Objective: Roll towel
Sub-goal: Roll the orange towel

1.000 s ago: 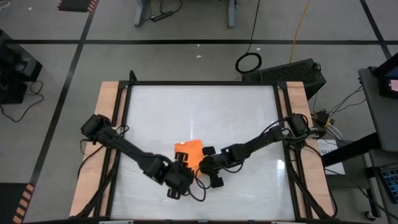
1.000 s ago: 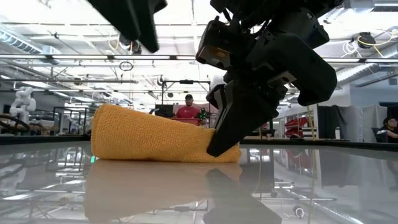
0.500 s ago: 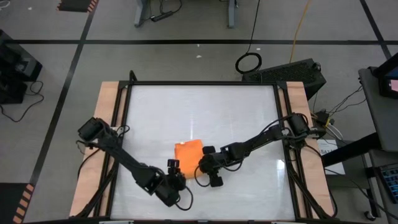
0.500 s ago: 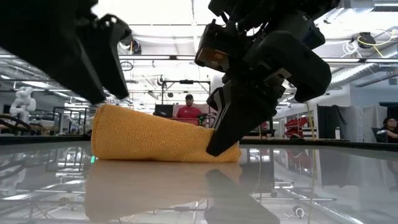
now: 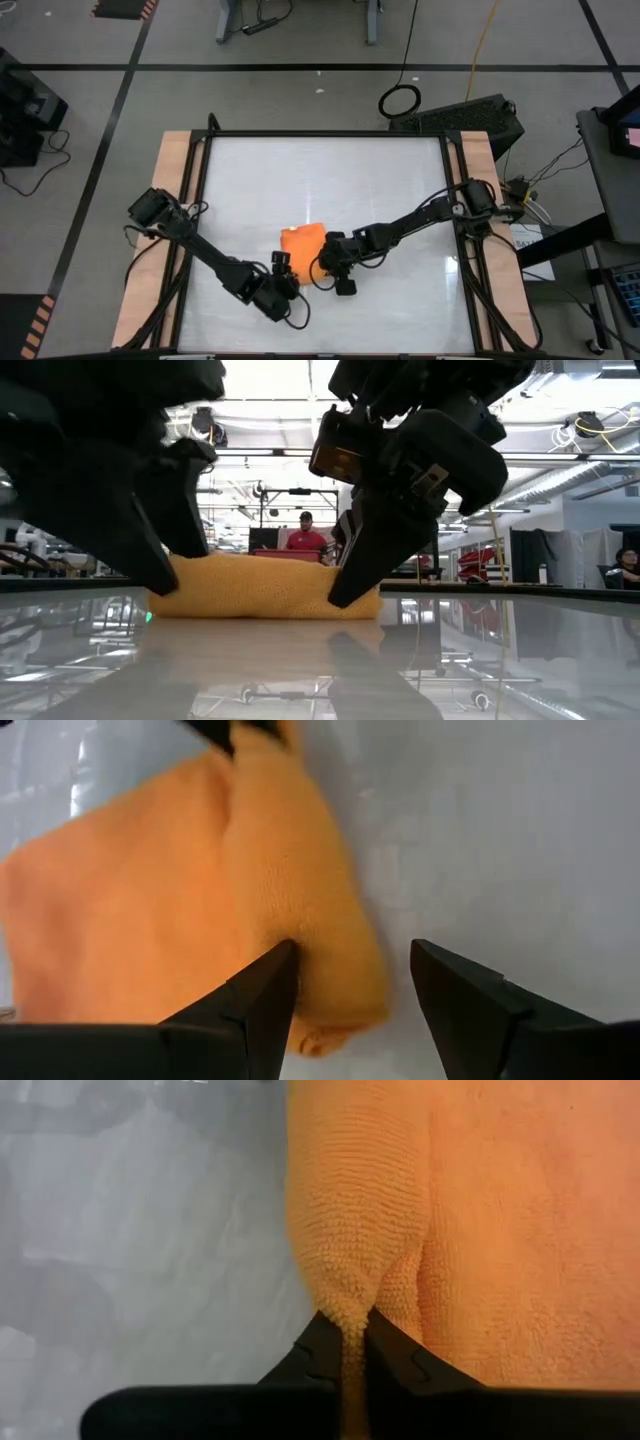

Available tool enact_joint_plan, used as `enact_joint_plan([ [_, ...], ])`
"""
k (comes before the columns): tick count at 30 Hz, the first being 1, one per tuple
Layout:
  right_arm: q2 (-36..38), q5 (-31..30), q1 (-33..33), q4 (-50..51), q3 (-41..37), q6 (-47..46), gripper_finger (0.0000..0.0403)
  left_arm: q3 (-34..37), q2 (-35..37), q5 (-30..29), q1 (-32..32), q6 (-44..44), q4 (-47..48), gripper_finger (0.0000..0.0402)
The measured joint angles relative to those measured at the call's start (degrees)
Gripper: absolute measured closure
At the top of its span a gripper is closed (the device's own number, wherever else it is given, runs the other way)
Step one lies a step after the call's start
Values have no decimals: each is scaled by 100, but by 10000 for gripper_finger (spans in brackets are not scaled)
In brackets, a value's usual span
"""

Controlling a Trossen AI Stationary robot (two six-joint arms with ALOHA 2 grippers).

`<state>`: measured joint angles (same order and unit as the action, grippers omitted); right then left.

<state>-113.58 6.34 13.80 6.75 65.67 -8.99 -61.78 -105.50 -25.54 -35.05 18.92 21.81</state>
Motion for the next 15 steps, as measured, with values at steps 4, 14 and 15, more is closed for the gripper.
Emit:
enact_joint_plan([
  [4,-2,288,-102,-10,-2,-194,394,7,-192,53,153,22,0,197],
  [14,-11,1022,-275,-134,-11,-819,394,-19,-443,216,267,175,-68,258],
  [15,-11,1048,-284,-144,-11,-831,392,-19,-445,219,267,175,-71,277],
])
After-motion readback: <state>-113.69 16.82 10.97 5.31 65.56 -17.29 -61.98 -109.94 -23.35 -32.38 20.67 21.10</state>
